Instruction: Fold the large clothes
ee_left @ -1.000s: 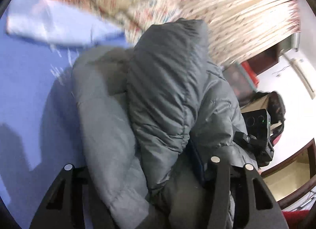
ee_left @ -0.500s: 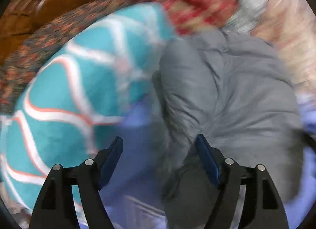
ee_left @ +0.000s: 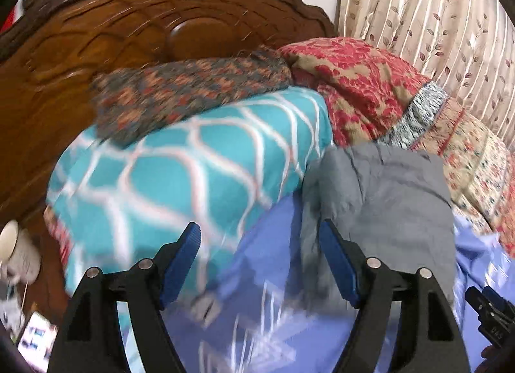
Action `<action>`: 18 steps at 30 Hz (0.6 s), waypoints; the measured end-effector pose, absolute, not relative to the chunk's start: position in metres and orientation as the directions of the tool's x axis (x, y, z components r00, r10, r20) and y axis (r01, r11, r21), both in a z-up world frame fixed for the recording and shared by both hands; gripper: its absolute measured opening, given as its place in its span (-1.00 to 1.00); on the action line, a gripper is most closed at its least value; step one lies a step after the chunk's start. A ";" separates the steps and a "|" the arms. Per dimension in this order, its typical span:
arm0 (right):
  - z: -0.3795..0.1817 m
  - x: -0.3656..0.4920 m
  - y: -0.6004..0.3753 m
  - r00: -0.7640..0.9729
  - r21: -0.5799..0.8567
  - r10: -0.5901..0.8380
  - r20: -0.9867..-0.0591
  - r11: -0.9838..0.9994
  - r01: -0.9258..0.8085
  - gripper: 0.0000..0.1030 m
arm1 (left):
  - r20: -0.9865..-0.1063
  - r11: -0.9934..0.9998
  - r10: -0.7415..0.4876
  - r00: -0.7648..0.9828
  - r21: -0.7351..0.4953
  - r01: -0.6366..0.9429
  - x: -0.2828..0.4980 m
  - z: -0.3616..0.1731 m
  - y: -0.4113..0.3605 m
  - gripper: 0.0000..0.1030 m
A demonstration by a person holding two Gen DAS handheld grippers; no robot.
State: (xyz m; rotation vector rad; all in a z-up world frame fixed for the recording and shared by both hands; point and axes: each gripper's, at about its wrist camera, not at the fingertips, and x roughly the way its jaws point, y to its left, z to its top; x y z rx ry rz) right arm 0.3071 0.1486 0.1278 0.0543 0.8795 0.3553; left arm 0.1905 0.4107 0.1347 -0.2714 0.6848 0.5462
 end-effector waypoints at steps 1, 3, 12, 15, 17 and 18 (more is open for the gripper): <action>0.126 0.291 0.140 0.574 0.199 0.326 -0.751 0.941 -0.274 0.49 | -0.667 0.827 0.392 0.634 -0.047 -0.561 0.176 0.133 0.399 0.80; 0.119 0.259 0.125 0.549 0.214 0.329 -0.768 0.940 -0.265 0.49 | -0.677 0.832 0.399 0.618 -0.017 -0.555 0.148 0.127 0.383 0.80; 0.094 0.093 0.067 0.460 0.182 0.315 -0.830 0.933 -0.311 0.57 | -0.765 0.889 0.314 0.562 0.027 -0.458 0.029 0.090 0.282 0.80; 0.091 0.049 0.048 0.447 0.193 0.321 -0.835 0.931 -0.309 0.68 | -0.769 0.894 0.320 0.553 0.051 -0.446 0.009 0.091 0.261 0.85; 0.088 0.029 0.038 0.418 0.225 0.343 -0.841 0.925 -0.307 0.68 | -0.777 0.891 0.314 0.546 0.043 -0.451 -0.006 0.092 0.250 0.92; 0.086 0.018 0.032 0.400 0.240 0.354 -0.845 0.921 -0.308 0.68 | -0.780 0.888 0.317 0.539 0.045 -0.457 -0.013 0.092 0.245 0.93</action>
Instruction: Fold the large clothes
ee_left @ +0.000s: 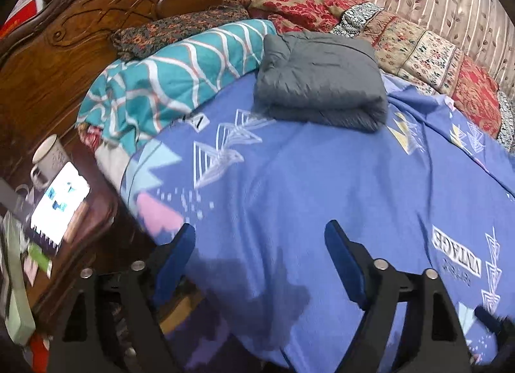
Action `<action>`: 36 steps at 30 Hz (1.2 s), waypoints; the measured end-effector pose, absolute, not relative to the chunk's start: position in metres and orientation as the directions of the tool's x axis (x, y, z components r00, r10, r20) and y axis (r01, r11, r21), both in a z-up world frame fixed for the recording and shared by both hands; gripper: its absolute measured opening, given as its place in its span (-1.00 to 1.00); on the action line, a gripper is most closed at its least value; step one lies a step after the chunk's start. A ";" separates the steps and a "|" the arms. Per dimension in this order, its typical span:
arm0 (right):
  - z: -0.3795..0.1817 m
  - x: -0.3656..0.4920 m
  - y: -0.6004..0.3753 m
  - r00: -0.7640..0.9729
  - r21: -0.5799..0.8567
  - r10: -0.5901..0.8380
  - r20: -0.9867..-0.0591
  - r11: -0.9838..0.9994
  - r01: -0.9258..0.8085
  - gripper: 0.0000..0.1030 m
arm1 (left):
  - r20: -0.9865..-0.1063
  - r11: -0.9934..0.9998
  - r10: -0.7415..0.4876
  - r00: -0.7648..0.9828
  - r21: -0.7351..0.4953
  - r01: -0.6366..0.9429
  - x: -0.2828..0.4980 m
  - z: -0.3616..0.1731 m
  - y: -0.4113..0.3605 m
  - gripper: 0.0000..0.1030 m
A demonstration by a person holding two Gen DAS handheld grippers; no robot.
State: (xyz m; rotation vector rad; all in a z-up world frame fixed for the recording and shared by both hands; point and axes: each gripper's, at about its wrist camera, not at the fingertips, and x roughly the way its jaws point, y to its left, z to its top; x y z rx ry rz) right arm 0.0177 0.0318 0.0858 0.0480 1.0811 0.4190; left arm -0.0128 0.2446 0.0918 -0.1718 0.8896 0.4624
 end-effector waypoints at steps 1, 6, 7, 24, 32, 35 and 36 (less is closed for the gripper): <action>0.084 0.010 0.028 0.384 0.249 0.362 -0.849 0.917 -0.312 0.68 | -0.782 0.888 0.320 0.534 0.052 -0.456 -0.018 0.091 0.239 0.93; 0.084 -0.016 0.004 0.350 0.279 0.379 -0.857 0.911 -0.305 0.68 | -0.782 0.893 0.340 0.522 0.096 -0.439 -0.038 0.093 0.217 0.93; 0.086 -0.018 -0.001 0.354 0.294 0.390 -0.850 0.909 -0.295 0.68 | -0.784 0.894 0.340 0.520 0.098 -0.436 -0.041 0.093 0.214 0.93; 0.112 -0.044 -0.048 0.378 0.357 0.462 -0.802 0.879 -0.315 0.74 | -0.777 0.929 0.314 0.546 0.132 -0.346 -0.063 0.112 0.149 0.94; 0.125 -0.056 -0.069 0.437 0.338 0.455 -0.776 0.885 -0.322 0.75 | -0.797 0.958 0.215 0.564 0.060 -0.279 -0.066 0.118 0.126 0.94; 0.125 -0.057 -0.078 0.444 0.348 0.456 -0.771 0.886 -0.306 0.76 | -0.799 0.963 0.204 0.566 0.058 -0.265 -0.067 0.116 0.118 0.94; 0.124 -0.056 -0.080 0.443 0.351 0.457 -0.771 0.886 -0.303 0.75 | -0.800 0.964 0.206 0.563 0.066 -0.258 -0.067 0.115 0.115 0.95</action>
